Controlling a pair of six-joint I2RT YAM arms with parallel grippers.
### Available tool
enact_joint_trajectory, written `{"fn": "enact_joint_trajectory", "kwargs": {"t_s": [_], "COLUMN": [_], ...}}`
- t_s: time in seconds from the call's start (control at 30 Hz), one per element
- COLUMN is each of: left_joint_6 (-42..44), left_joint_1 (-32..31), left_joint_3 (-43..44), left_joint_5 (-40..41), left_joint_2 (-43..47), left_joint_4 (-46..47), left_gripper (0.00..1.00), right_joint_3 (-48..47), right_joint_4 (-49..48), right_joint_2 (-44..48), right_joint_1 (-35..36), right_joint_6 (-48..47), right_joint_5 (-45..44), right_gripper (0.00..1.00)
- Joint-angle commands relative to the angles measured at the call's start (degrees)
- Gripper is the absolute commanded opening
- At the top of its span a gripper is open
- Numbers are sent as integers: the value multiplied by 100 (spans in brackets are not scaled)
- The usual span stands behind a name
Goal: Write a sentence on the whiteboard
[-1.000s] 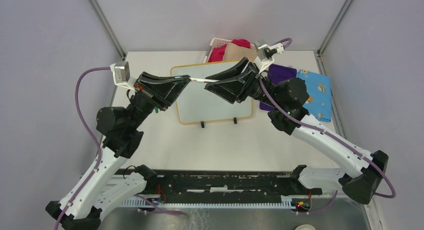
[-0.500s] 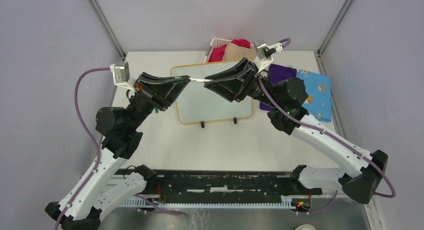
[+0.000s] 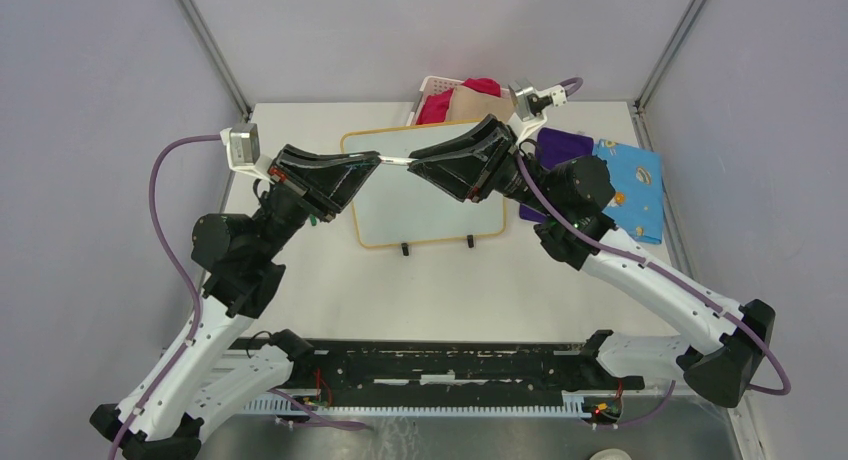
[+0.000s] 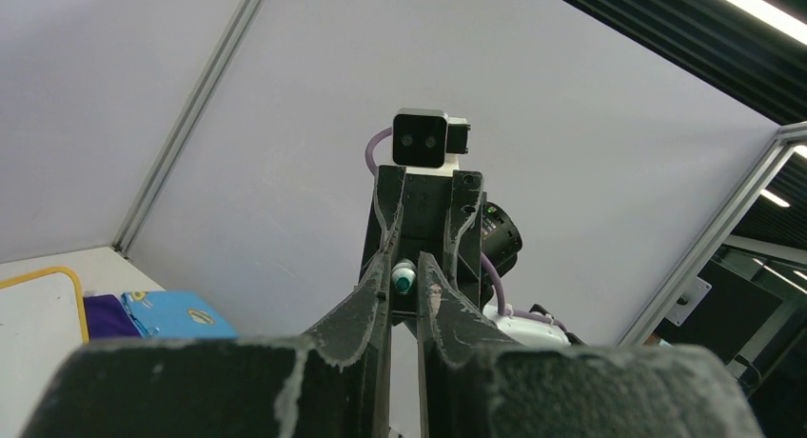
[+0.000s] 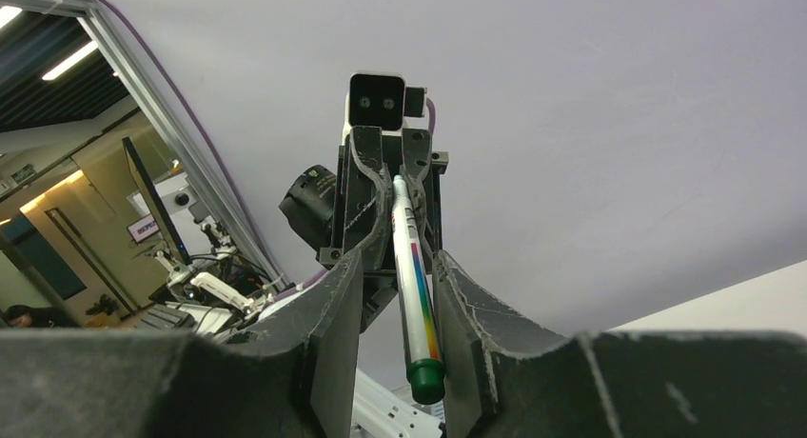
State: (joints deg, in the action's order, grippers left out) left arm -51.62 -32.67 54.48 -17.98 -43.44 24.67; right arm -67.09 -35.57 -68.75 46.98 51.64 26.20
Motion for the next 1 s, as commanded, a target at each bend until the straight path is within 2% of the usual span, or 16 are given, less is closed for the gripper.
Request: {"fn": "enact_joint_trajectory", "kwargs": {"t_s": [0.0,0.3,0.73,0.97], "left_joint_6": [-229,-253,-400,-414], "left_joint_1": [-6,-10,-12,-12], "left_joint_3": [-7,-34,-159,-217], "left_joint_5": [94,131,312,382], "left_joint_2": [28,47,41,54], "left_joint_4": [-85,-76,175,179], "left_gripper": [2,2,2,2], "right_joint_3": [-19,-28,41,62], "right_joint_4": [-433,-473,-663,-741], "right_joint_2": [54,-14,-51,-76], "right_joint_1": [-10,1,-1,8], "right_joint_6": [31,54,236,303], "right_joint_5": [-180,-129,-35,-35], "right_gripper": [38,31,33,31]}}
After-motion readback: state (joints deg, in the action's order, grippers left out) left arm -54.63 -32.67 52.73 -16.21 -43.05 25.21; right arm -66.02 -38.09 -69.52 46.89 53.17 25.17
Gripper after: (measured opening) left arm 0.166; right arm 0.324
